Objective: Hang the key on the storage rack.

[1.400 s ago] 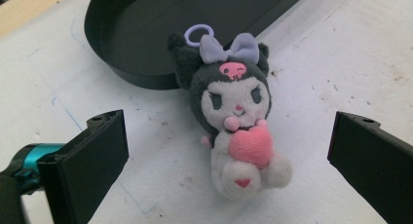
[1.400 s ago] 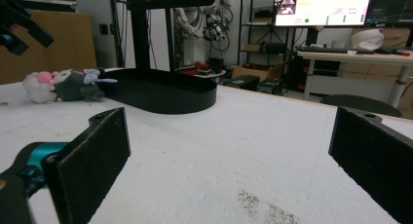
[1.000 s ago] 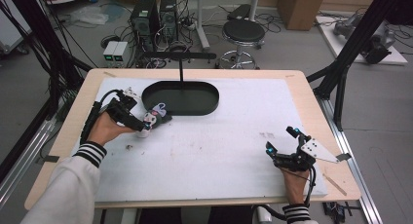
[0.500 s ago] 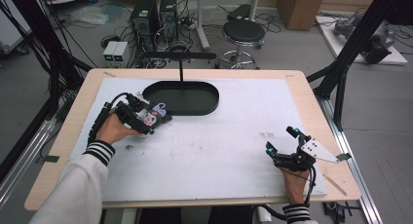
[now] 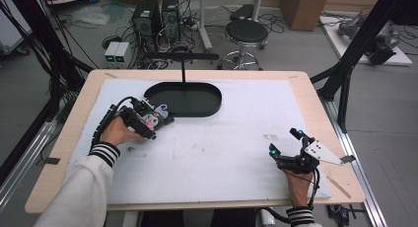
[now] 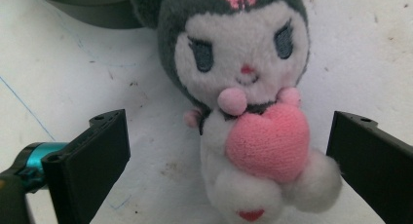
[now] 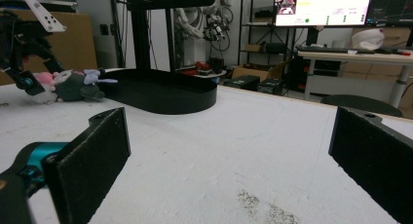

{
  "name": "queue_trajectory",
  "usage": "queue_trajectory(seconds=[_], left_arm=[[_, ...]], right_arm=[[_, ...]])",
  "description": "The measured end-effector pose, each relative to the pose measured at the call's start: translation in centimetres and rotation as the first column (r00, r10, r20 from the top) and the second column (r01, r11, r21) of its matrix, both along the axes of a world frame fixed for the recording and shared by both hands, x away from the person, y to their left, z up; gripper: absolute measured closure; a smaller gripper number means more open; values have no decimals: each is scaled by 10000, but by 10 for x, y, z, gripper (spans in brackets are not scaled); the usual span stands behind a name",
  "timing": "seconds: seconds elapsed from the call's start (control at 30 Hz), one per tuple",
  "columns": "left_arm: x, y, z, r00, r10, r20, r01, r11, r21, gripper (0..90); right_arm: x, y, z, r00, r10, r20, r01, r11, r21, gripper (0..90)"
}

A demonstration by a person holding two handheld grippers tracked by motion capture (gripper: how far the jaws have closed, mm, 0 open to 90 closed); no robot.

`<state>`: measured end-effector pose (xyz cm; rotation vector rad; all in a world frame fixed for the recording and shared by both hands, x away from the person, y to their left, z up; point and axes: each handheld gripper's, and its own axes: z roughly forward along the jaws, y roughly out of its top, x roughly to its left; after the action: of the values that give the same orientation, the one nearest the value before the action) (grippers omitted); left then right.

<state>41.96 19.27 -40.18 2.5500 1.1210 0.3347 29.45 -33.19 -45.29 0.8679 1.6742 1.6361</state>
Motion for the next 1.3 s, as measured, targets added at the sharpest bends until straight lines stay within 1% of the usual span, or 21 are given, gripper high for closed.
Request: queue_trajectory(seconds=[0.07, 0.1, 0.13, 0.2, 0.27, 0.33, 0.37, 0.43, 0.47, 0.57, 0.6, 0.63, 0.67, 0.7, 0.73, 0.83, 1.0, 1.07, 1.13, 1.23, 1.3], left_arm=[[0, 0, -1, 10000, 53, -77, -53, 10000, 70, 37], [1, 0, -2, 10000, 28, -84, -28, 10000, 50, 71], [1, 0, -2, 9999, 96, -103, -96, 9999, 39, 104], [2, 0, -2, 9999, 90, -131, -88, 9999, 136, 108], [2, 0, -3, 9998, 146, -165, -145, 9998, 109, 115], [2, 0, -4, 9995, 168, -270, -163, 9996, 217, 119], [3, 0, -5, 9994, 201, -294, -195, 9996, 197, 130], [3, 0, -4, 9983, 286, -508, -277, 9995, 176, 188], [3, 0, -4, 9980, 281, -571, -275, 9996, 110, 188], [2, -2, -3, 9967, 147, -804, -152, 9999, -57, 294], [1, -2, -3, 9963, 160, -844, -174, 9997, -152, 343], [1, -3, -3, 9963, 171, -845, -182, 9998, -125, 378], [1, -3, -3, 9960, 281, -849, -292, 9995, -111, 385], [1, -3, -2, 9958, 298, -867, -303, 9995, -49, 446], [0, -3, -2, 9957, 301, -876, -308, 9995, -70, 446], [0, -2, 0, 9958, 297, -869, -296, 9996, 15, 508], [-1, -2, 1, 9960, 425, -786, -428, 9991, -18, 537], [-2, -2, 2, 9976, 438, -535, -432, 9990, 109, 544], [-3, -1, 5, 9976, 539, -429, -542, 9985, -51, 548], [-3, 2, 10, 9984, 550, -155, -554, 9981, -268, 550], [-5, 4, 15, 9983, 577, 113, -569, 9967, -585, 551]], right_arm=[[0, 0, 0, 10000, -2, 5, 2, 10000, 19, 5], [0, 0, 0, 10000, -15, 62, 15, 10000, -7, 5], [0, 0, 0, 10000, -4, -12, 4, 10000, 10, 5], [0, 0, 0, 10000, -4, 4, 4, 10000, 22, 4], [0, 0, 0, 10000, -23, 50, 23, 10000, -2, 5], [0, 0, 0, 10000, -16, 46, 16, 10000, 7, 5], [0, 0, 0, 10000, -14, 42, 14, 10000, 8, 5], [0, 0, 0, 10000, -8, 15, 8, 10000, 19, 4], [0, 0, 0, 10000, -8, 15, 8, 10000, 19, 4], [0, 0, 0, 10000, -6, 15, 6, 10000, 21, 5], [0, 0, 0, 10000, -1, 16, 1, 10000, 18, 5], [0, 0, 0, 10000, -2, 13, 2, 10000, 17, 5], [0, 0, 0, 10000, 1, 13, -1, 10000, 25, 5], [0, 0, 0, 10000, -7, 30, 7, 10000, 13, 5], [0, 0, 0, 10000, -7, 30, 7, 10000, 13, 5], [0, 0, 0, 10000, 3, -16, -3, 10000, 27, 5], [0, 0, 0, 10000, 8, -19, -8, 10000, 23, 5], [0, 0, 0, 10000, 6, -16, -6, 10000, 37, 5], [0, -1, 0, 10000, -3, -27, 3, 10000, 0, 5], [0, 0, 0, 10000, -1, -19, 1, 10000, -5, 5], [0, 0, 0, 10000, 7, -29, -7, 10000, 20, 5]])
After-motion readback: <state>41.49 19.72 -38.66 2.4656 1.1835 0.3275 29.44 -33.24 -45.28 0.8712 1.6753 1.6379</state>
